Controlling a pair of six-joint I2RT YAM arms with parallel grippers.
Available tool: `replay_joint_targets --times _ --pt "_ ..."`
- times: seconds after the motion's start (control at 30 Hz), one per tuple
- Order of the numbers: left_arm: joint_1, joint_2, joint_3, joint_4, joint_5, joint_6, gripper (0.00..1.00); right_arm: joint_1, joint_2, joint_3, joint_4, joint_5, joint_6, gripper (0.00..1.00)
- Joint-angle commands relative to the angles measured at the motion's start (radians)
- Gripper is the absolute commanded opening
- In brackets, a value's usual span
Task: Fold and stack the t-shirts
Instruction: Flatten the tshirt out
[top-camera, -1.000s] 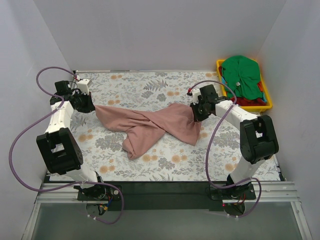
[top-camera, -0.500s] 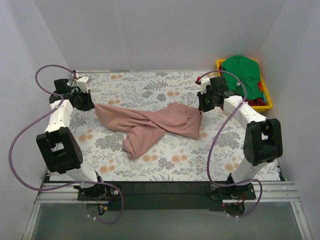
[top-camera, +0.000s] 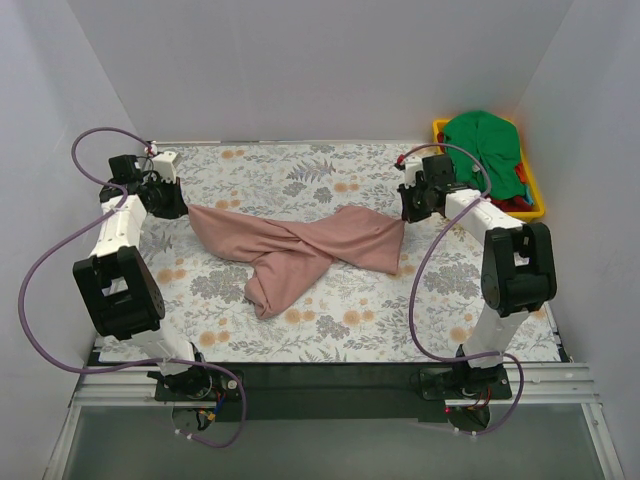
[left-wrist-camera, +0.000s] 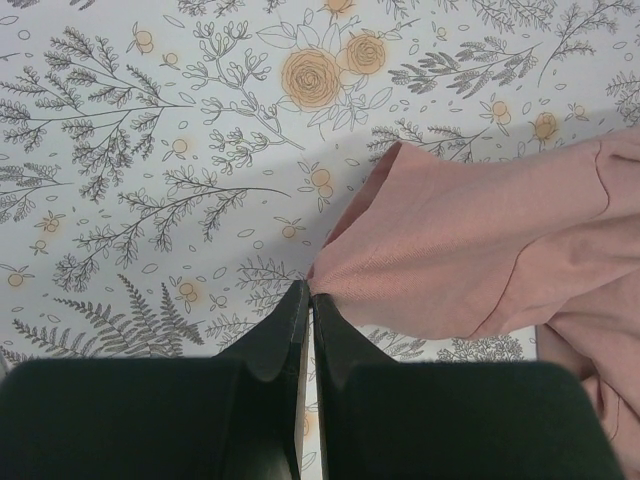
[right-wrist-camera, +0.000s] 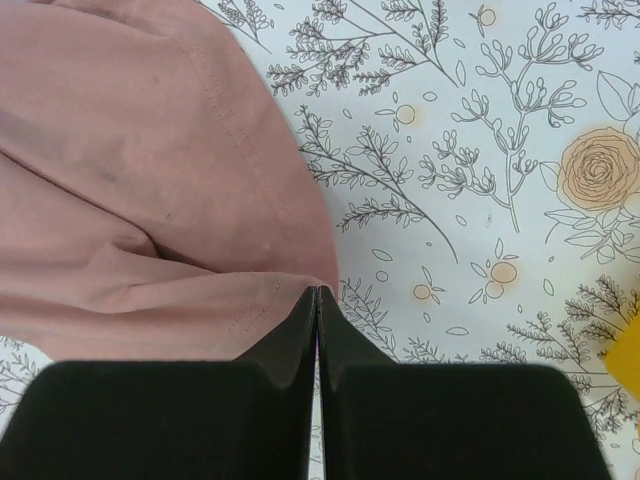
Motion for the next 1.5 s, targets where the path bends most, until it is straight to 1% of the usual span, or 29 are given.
replay_joint_targets --times 0.0,0.1,0.13,0.2,0.23,0.3,0.33,0.4,0.43,0.47,0.5,0.53,0.6,0.63,0.67,0.73,0.8,0.93,1.47 --pt "0.003 0.000 0.029 0.022 -0.010 -0.005 0.00 -0.001 0.031 0.006 0.064 0.005 -0.018 0.01" --pt "0.003 0.008 0.029 0.022 -0.007 -0.008 0.00 0.001 0.063 0.029 0.057 -0.026 -0.035 0.01" --pt "0.001 0.008 0.031 0.022 -0.004 -0.010 0.00 0.004 0.071 0.042 0.011 -0.028 -0.045 0.03" --pt "-0.002 0.008 0.034 0.022 -0.002 -0.011 0.00 0.007 0.062 0.066 -0.037 -0.044 -0.070 0.24" --pt "-0.005 0.009 0.034 0.022 -0.001 -0.011 0.00 0.007 0.045 0.062 -0.050 -0.045 -0.076 0.45" --pt "-0.008 0.008 0.035 0.020 0.001 -0.011 0.00 0.005 -0.020 0.049 -0.052 -0.049 -0.106 0.67" --pt "-0.011 0.008 0.037 0.020 0.002 -0.011 0.00 0.007 -0.039 0.054 -0.076 -0.051 -0.119 0.74" --pt "-0.015 0.005 0.037 0.020 0.004 -0.014 0.00 0.007 -0.103 0.066 -0.110 -0.077 -0.171 0.74" --pt "-0.017 0.002 0.037 0.020 0.004 -0.013 0.00 0.007 -0.123 0.069 -0.153 -0.096 -0.197 0.74" --pt "-0.017 0.000 0.035 0.022 0.006 -0.014 0.00 0.013 -0.142 0.068 -0.181 -0.133 -0.220 0.73" --pt "-0.018 -0.001 0.037 0.022 0.004 -0.016 0.00 0.021 -0.174 0.065 -0.242 -0.153 -0.278 0.70" --pt "-0.020 -0.001 0.034 0.020 0.006 -0.016 0.00 0.033 -0.189 0.042 -0.268 -0.173 -0.300 0.62" --pt "-0.020 0.000 0.032 0.020 0.007 -0.019 0.00 0.097 -0.244 -0.015 -0.290 -0.160 -0.332 0.51" --pt "-0.020 0.000 0.031 0.020 0.009 -0.022 0.00 0.128 -0.261 -0.047 -0.287 -0.135 -0.363 0.43" --pt "-0.022 0.000 0.031 0.020 0.009 -0.022 0.00 0.190 -0.274 -0.114 -0.285 -0.086 -0.375 0.41" --pt "-0.022 -0.001 0.029 0.022 0.010 -0.023 0.00 0.241 -0.291 -0.168 -0.259 -0.055 -0.375 0.38" --pt "-0.023 -0.003 0.027 0.020 0.009 -0.025 0.00 0.298 -0.285 -0.213 -0.229 -0.013 -0.366 0.38" --pt "-0.026 -0.011 0.021 0.020 0.010 -0.016 0.00 0.341 -0.260 -0.253 -0.184 0.052 -0.387 0.41" --pt "-0.028 -0.014 0.000 0.029 0.006 0.000 0.00 0.340 -0.107 -0.320 -0.078 0.109 -0.441 0.47"
